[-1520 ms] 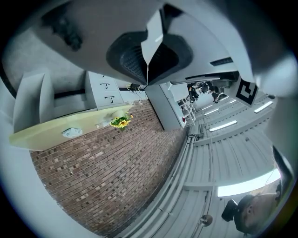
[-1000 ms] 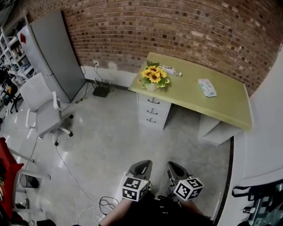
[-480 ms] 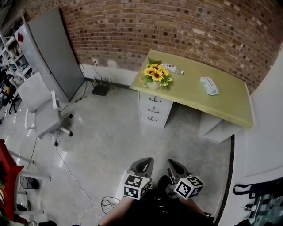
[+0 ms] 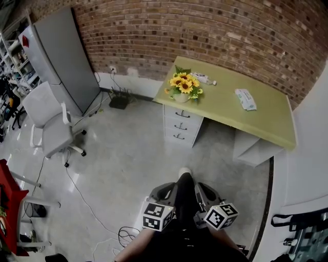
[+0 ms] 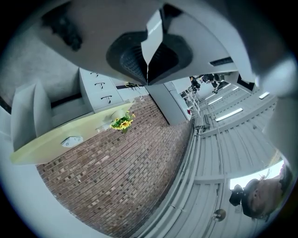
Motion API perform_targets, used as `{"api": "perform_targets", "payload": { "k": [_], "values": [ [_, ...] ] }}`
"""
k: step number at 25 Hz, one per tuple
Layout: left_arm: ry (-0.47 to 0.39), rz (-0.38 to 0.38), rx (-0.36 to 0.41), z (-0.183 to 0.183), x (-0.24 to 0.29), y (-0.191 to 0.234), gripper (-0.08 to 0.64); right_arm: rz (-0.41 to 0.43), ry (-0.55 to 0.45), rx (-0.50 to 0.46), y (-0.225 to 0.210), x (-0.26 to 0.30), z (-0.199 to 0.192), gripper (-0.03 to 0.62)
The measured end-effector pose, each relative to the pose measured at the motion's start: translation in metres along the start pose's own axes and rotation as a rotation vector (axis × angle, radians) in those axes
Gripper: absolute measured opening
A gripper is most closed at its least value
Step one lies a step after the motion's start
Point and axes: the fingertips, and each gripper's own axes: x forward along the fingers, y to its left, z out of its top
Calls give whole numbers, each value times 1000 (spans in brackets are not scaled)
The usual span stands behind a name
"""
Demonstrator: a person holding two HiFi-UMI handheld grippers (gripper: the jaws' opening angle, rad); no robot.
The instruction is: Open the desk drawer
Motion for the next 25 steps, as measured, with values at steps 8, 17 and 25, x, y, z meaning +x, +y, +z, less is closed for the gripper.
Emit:
{"api": "perform_targets", "payload": {
  "k": [8, 17, 25],
  "values": [
    [-5, 22, -18, 11, 19, 22, 11, 15, 13, -25, -6, 27, 11, 14],
    [9, 13, -32, 32, 61, 41, 11, -1, 14, -47, -36, 62, 41, 14],
    [0, 26, -40, 59, 104, 66, 11, 12, 47, -51, -56, 106, 65, 14]
  ]
}}
